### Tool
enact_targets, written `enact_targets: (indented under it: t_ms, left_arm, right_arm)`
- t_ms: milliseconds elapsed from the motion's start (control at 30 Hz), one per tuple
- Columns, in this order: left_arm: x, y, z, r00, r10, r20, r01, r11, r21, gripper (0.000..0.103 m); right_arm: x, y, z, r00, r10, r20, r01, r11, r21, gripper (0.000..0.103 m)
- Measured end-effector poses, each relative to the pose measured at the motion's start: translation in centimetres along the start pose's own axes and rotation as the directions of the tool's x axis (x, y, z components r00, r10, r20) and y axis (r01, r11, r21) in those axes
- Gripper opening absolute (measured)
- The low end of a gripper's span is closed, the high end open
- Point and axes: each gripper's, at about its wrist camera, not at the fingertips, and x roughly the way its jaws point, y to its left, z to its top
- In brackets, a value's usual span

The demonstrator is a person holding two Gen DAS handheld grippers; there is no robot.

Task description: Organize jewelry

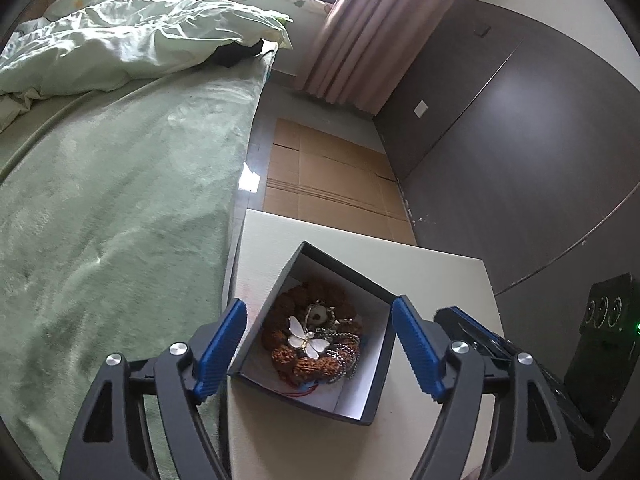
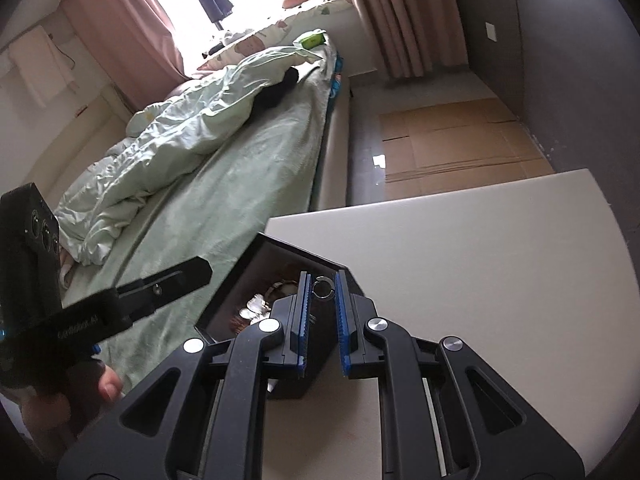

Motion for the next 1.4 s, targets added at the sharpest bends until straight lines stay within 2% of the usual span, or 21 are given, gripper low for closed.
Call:
enact_targets:
  t_ms: [267, 367, 433, 500, 800, 833, 900, 1067, 1233, 1400]
  left_arm:
    - [0.0, 0.9, 0.7, 1.0, -0.004, 0.01, 0.004, 1.0, -0.012, 0.087]
    - [0.0, 1.0, 1.0, 1.0, -0.009, 0.016, 0.009, 1.0, -0.019, 0.09]
    - [0.0, 1.1, 1.1, 1.0, -0.011, 0.019, 0.011, 1.0, -0.024, 0.092]
    - [-0.2, 1.1, 1.1, 1.0, -0.009, 0.025, 0.01, 1.0, -0.028, 0.095]
    - [-1.0, 0.2, 0.1, 1.0, -0.008, 0.03, 0.008, 1.0, -0.004, 0.095]
    - [-1.2, 0.0, -0.2, 0.999, -0.005, 0.034, 0.005, 1.0, 0.005, 0.095]
    - [-1.6, -0.5, -0.8, 0.999, 0.003, 0.051, -0.004, 1.0, 0.025, 0.095]
    - [-3.0, -1.7, -2.2, 0.995, 0.023, 0.096, -0.03, 0.997, 0.077, 0.095]
    - [-4.3, -2.8, -3.4, 0.991, 0.032, 0.128, -0.049, 0.991, 0.127, 0.095]
    - [-5.3, -3.8, -4.5, 0.988, 0.036, 0.153, -0.062, 0.982, 0.176, 0.095]
  right_arm:
    - [1.5, 0.4, 0.4, 1.0, 0.019, 0.004, -0.02, 0.999, 0.028, 0.013]
    - [2.3, 0.4, 0.6, 0.999, 0.035, -0.018, -0.034, 0.999, 0.043, 0.014]
    - [2.6, 0.1, 0.8, 0.999, 0.031, -0.036, -0.029, 0.997, 0.065, 0.025]
    - [2.1, -0.3, 0.7, 1.0, 0.017, -0.016, -0.016, 0.997, 0.075, 0.034]
    - [-1.0, -1.9, 0.6, 1.0, 0.003, 0.02, -0.006, 0.993, 0.119, 0.036]
    - [-1.4, -2.1, 0.4, 1.0, -0.004, 0.02, 0.001, 0.993, 0.121, 0.048]
    - [-2.3, -2.3, 0.2, 0.999, -0.027, 0.034, 0.023, 0.992, 0.12, 0.063]
    - [-4.7, -3.0, -0.5, 0.996, -0.061, 0.059, 0.053, 0.989, 0.136, 0.07]
    - [-6.8, -3.9, -1.2, 0.993, -0.088, 0.074, 0.076, 0.986, 0.148, 0.083]
    - [-8.8, -4.4, -1.8, 0.991, -0.107, 0.083, 0.095, 0.985, 0.145, 0.089]
